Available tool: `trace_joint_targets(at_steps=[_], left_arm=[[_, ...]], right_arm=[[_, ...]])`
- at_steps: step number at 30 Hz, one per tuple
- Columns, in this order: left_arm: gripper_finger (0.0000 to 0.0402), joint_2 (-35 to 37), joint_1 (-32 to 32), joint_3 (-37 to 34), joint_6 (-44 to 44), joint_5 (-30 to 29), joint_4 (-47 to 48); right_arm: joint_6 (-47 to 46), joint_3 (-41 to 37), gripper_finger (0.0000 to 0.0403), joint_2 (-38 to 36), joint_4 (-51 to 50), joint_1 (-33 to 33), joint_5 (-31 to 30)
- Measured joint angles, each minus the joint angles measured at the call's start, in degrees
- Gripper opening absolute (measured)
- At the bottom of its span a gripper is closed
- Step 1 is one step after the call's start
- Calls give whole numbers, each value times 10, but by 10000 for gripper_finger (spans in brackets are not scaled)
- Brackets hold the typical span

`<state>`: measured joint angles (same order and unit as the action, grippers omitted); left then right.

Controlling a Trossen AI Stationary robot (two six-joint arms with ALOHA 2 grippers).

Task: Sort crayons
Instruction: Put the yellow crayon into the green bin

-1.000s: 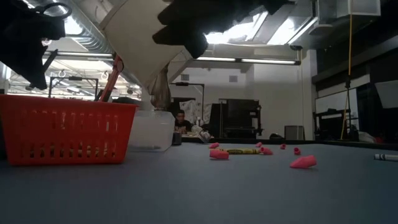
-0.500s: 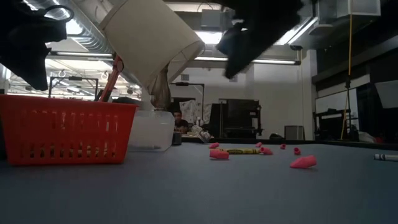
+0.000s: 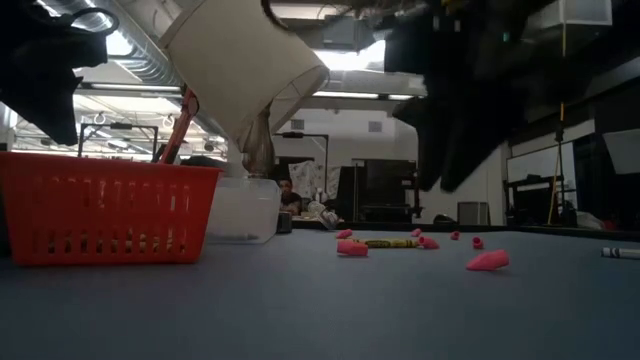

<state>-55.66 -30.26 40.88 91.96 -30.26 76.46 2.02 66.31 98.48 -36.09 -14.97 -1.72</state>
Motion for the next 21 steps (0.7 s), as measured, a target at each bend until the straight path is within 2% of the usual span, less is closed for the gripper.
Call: trace_joint_targets(at_steps=[4, 16, 21], left_arm=[[88, 0, 0, 0, 0, -2, -7], [88, 0, 0, 0, -1, -5, -26], [88, 0, 0, 0, 0, -6, -27]], right_arm=[[0, -43, 161, 0, 37, 8, -53], [0, -130, 161, 0, 220, 74, -52], [0, -152, 161, 0, 241, 88, -50]])
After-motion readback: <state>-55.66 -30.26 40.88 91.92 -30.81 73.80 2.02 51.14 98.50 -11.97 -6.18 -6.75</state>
